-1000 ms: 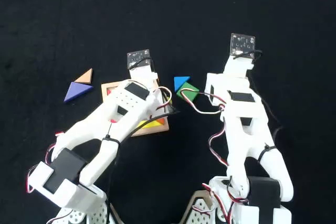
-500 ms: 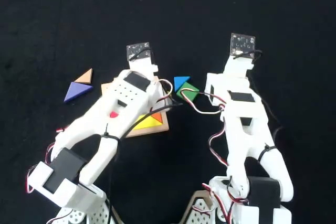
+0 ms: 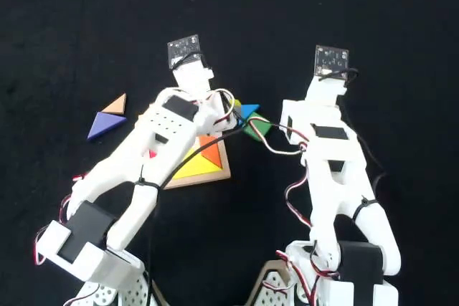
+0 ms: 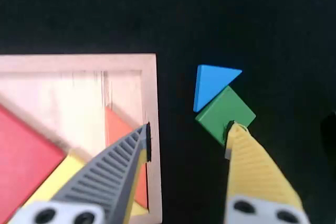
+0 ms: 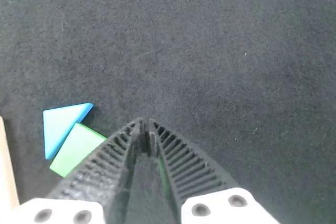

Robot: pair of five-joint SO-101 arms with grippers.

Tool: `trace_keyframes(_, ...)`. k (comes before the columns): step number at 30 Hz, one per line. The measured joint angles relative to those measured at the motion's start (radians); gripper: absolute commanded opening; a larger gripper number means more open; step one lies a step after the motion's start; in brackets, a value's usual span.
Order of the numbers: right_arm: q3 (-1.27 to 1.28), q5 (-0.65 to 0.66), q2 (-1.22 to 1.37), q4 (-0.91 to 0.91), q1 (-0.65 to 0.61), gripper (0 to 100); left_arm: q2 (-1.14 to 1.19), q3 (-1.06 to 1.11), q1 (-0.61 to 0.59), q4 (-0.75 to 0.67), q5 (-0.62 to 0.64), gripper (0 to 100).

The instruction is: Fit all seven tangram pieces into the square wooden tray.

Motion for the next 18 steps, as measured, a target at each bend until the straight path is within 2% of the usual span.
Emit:
trace_keyframes(7,0.000,0.000,0.000,0.000,0.000,1.2,0.000,0.121,-0.017,-0.167,-0.003,25)
trace_keyframes(18,0.000,0.000,0.000,0.000,0.000,1.2,0.081,0.153,-0.026,-0.193,-0.003,25)
